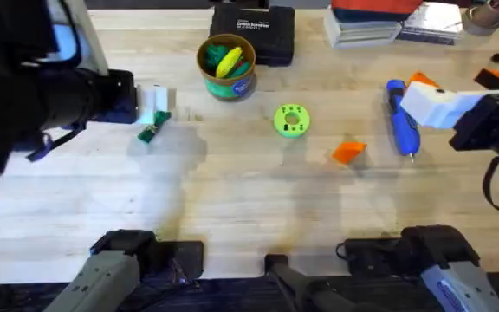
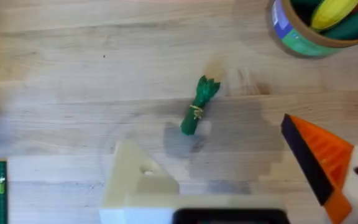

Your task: Pick up the gripper from the table and insert it into the empty holder that is missing its gripper. Then pick up a screw, insert it into the mounting hole, and use the screwdriver to tighten it. Finally, clean up the table by picking up the vegetable and placing it into the bucket.

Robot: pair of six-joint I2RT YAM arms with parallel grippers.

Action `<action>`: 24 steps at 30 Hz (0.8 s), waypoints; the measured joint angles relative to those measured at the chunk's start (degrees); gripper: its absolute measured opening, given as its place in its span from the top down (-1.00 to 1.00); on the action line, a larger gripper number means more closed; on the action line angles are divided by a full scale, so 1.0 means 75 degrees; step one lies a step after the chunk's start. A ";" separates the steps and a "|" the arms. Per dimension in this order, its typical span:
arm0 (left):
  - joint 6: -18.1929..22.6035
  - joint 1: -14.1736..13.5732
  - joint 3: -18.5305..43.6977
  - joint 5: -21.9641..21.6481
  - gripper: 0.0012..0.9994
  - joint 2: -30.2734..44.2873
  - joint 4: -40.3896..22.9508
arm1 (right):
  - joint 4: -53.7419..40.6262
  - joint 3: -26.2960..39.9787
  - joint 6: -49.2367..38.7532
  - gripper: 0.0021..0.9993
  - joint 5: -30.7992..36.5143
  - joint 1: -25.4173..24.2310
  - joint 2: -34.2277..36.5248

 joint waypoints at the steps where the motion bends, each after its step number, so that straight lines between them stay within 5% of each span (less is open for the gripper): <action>1: 0.0014 0.0000 0.0000 -0.0125 -0.97 0.0222 0.0006 | 0.0000 0.0000 0.0002 -0.99 0.0000 0.0000 0.0000; 7: 0.0052 0.0065 0.0001 -0.0823 -0.98 0.1738 0.0004 | -0.0002 0.0000 0.0002 -0.99 0.0000 0.0000 0.0000; 13: 0.0180 0.0037 0.0000 -0.0980 0.85 0.2706 -0.0025 | 0.0003 0.0000 0.0002 -0.99 0.0000 0.0000 0.0000; 14: 0.0208 -0.0028 0.0000 -0.0974 0.96 0.2703 -0.0026 | -0.0002 0.0000 0.0000 -0.99 0.0000 0.0000 0.0000; 15: 0.0274 -0.0153 0.0000 -0.0935 0.94 0.2661 -0.0023 | -0.0003 0.0000 0.0002 -0.99 0.0000 0.0000 0.0000; 17: 0.0326 -0.0531 0.0000 -0.0787 0.34 0.2523 -0.0015 | 0.0000 0.0000 0.0001 -0.99 0.0000 0.0000 0.0000; 21: 0.0310 -0.1865 0.0000 -0.0416 -0.86 0.2010 0.0105 | -0.0006 0.0000 0.0003 -0.99 0.0000 0.0000 0.0000; 24: 0.0291 -0.3033 0.0000 -0.0231 -0.97 0.1613 0.0439 | -0.0014 0.0000 0.0003 -0.99 0.0000 0.0000 0.0000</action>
